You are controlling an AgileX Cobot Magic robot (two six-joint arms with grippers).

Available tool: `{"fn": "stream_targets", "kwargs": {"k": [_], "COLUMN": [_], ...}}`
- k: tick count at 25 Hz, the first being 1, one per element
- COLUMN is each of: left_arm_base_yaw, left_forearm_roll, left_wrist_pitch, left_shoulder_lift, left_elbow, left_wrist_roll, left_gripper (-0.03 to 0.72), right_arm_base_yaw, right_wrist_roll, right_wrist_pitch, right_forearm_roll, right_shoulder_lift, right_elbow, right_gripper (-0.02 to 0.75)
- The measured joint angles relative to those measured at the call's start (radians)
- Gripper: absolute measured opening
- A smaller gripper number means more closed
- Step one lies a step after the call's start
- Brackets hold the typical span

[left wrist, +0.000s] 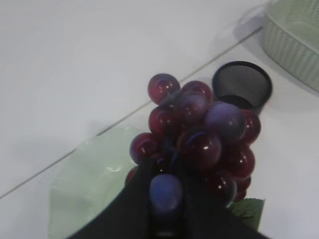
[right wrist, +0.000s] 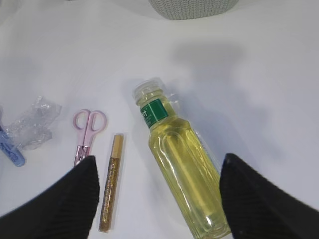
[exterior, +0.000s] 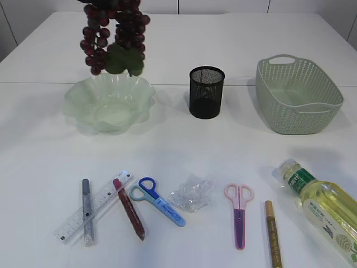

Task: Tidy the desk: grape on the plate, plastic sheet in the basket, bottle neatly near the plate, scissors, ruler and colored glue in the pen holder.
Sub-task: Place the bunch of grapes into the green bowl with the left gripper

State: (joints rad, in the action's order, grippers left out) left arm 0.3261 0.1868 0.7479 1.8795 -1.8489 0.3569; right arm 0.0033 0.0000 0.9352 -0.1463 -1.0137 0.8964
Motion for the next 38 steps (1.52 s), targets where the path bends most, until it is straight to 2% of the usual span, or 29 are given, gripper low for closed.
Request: {"fn": "stream_targets", "kwargs": {"k": [5, 8, 18, 21, 25, 28, 34, 38], "left_arm_base_yaw": [-0.104, -0.138, -0.146, -0.146, -0.146, -0.146, -0.146, -0.146], "left_forearm_roll": [-0.007, -0.009, 0.033, 0.040, 0.061, 0.065, 0.061, 0.004], "left_wrist_pitch": [-0.059, -0.068, -0.098, -0.098, -0.096, -0.070, 0.024, 0.108], "left_shoulder_lift": [0.002, 0.028, 0.211, 0.259, 0.272, 0.272, 0.240, 0.183], "left_elbow": [0.000, 0.000, 0.000, 0.000, 0.000, 0.000, 0.000, 0.000], "left_wrist_roll": [-0.006, -0.006, -0.008, -0.008, -0.008, -0.008, -0.011, -0.080], "left_gripper": [0.064, 0.066, 0.083, 0.164, 0.362, 0.473, 0.515, 0.517], "right_arm_base_yaw": [0.000, 0.000, 0.000, 0.000, 0.000, 0.000, 0.000, 0.000], "right_wrist_roll": [0.000, 0.000, 0.000, 0.000, 0.000, 0.000, 0.000, 0.000], "right_wrist_pitch": [0.003, 0.005, 0.016, 0.023, 0.025, 0.025, 0.021, 0.008], "right_forearm_roll": [0.000, 0.000, 0.004, 0.006, 0.008, 0.008, 0.008, 0.008], "right_shoulder_lift": [0.000, 0.000, 0.000, 0.000, 0.000, 0.000, 0.000, 0.000], "right_elbow": [0.000, 0.000, 0.000, 0.000, 0.000, 0.000, 0.000, 0.000], "right_gripper": [0.583, 0.583, 0.583, 0.583, 0.583, 0.583, 0.583, 0.583]}}
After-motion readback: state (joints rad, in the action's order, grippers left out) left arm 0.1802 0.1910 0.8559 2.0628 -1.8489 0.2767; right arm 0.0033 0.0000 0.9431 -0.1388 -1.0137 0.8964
